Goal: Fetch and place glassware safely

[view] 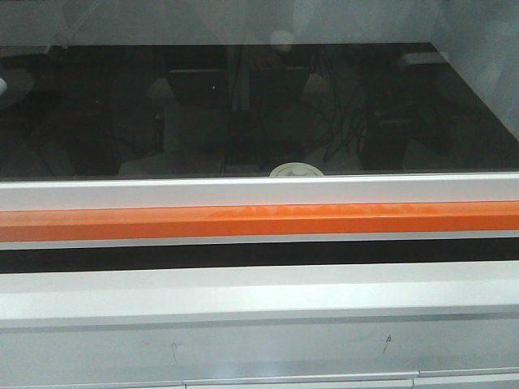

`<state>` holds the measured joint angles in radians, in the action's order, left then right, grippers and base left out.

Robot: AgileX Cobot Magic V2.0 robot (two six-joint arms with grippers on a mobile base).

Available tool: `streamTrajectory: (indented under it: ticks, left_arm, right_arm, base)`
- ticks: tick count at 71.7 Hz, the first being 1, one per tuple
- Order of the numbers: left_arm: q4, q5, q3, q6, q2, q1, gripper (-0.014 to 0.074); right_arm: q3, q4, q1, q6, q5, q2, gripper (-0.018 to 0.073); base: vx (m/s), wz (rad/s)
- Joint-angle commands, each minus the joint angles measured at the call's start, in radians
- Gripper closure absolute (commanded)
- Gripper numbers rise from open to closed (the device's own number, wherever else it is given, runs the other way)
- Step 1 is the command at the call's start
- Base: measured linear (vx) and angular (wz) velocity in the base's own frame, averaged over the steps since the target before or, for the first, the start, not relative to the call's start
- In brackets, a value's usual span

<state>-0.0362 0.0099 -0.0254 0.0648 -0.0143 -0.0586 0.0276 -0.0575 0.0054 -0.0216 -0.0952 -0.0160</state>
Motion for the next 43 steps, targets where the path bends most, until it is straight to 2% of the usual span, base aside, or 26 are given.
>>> streamTrajectory:
  ticks: [1, 43]
  left_arm:
    - [-0.01, -0.072, -0.03, 0.001, -0.01, -0.003, 0.0603]
    - [-0.01, -0.072, -0.03, 0.001, -0.01, -0.003, 0.0603]
  right_arm:
    - [0.019, 0.0, -0.001, 0.008, 0.071, -0.006, 0.0567]
    - [0.019, 0.0, -0.001, 0.008, 0.059, -0.006, 0.0567]
  base:
    - [0.0, 0.0]
    - [0.0, 0.0]
